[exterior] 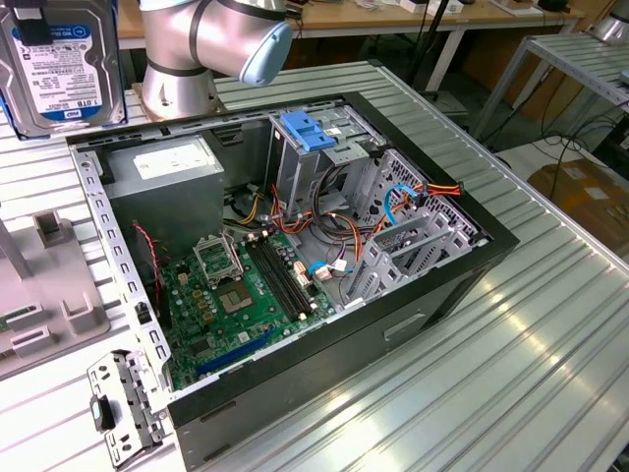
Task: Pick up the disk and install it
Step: 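Pick up the disk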
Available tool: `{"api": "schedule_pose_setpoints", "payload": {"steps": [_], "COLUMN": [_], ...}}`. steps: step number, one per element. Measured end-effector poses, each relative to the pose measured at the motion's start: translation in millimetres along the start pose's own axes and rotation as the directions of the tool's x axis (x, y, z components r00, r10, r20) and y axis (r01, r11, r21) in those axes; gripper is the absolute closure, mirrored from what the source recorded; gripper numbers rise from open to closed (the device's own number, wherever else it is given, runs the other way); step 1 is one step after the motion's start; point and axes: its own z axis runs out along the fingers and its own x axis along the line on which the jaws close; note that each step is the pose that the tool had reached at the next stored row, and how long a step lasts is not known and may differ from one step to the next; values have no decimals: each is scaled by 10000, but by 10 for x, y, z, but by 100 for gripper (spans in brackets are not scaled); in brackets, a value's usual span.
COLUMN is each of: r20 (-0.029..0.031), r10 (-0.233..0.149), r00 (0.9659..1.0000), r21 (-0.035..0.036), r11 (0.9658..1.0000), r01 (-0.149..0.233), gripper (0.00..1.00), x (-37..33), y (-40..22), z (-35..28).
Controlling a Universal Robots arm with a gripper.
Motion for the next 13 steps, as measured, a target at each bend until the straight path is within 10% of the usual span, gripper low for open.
{"api": "schedule_pose_setpoints", "payload": {"steps": [13], "r20": [-1], "r10": [0], "r00": [10000], "r21": [-1], "r11": [10000], "r01": [0], "gripper": [64], "x": [127], "y": [-1], "z": [-11]}}
